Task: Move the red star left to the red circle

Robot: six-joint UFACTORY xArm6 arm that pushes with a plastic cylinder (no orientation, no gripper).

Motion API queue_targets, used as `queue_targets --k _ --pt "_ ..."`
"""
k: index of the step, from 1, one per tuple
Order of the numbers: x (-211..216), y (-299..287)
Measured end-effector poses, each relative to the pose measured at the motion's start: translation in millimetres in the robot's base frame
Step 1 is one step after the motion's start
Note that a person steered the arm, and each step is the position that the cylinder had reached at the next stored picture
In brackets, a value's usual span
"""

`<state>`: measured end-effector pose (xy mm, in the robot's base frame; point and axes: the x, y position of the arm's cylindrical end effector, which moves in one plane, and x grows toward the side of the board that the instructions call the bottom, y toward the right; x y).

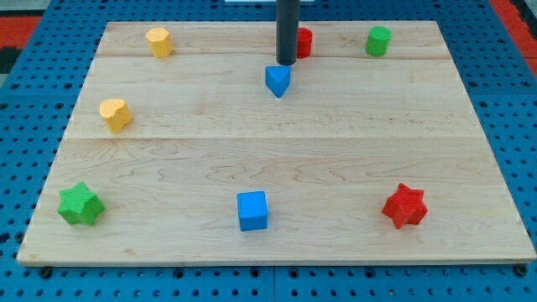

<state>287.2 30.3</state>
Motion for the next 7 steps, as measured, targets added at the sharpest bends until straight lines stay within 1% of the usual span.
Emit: queue_targets --k 3,4,5,6,7 --pt "-16.1 16.5" --pt "6.5 43.4" --pt "59.0 82.5" --pt "114.2 145.5" --pt "181.6 188.2"
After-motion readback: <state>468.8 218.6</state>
